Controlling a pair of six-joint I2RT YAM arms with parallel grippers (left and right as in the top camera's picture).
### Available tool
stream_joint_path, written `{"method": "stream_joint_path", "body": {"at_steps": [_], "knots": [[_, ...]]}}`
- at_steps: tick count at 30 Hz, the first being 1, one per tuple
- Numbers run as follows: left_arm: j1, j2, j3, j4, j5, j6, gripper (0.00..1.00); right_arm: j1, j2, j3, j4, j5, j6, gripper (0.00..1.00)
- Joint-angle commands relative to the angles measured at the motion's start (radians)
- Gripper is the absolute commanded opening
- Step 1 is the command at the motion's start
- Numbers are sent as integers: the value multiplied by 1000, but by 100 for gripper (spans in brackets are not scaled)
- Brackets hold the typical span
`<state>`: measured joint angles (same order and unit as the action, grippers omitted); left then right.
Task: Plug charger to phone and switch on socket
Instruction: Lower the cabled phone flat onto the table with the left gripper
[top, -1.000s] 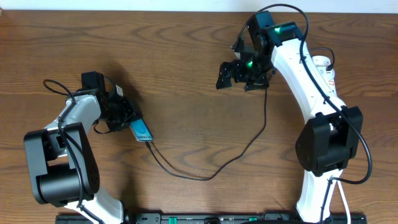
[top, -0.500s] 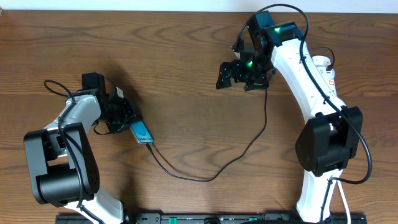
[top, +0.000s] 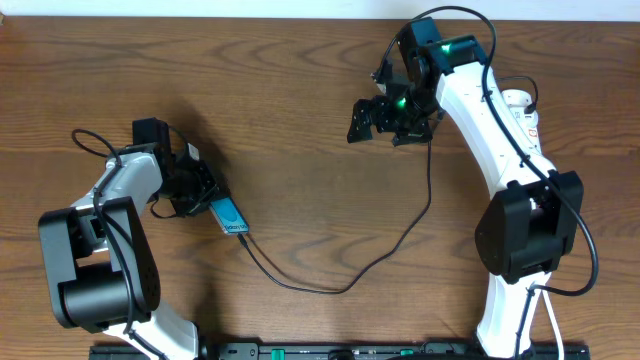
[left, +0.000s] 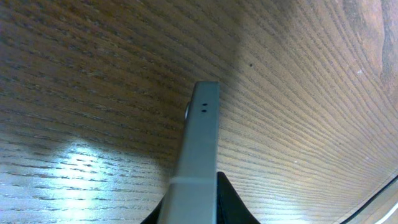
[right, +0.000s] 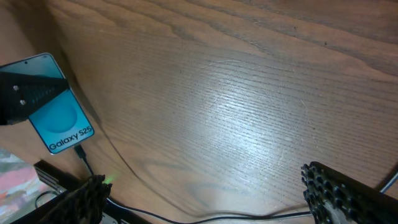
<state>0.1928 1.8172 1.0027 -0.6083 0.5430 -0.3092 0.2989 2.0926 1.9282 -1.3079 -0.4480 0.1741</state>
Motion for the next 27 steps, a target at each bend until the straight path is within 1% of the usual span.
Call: {"method": "stream_joint_path", "body": {"at_steps": [1,17,27], "knots": [[-2,-8,-4,-9,-6,21,12,17,-19,13,3,1,-15,99],[-2,-8,-4,-10,-6,21,13,17,-19,13,7,1,-15,99],[-2,-8,-4,-51,-6,21,14,17,-19,13,9,1,-15,99]]}}
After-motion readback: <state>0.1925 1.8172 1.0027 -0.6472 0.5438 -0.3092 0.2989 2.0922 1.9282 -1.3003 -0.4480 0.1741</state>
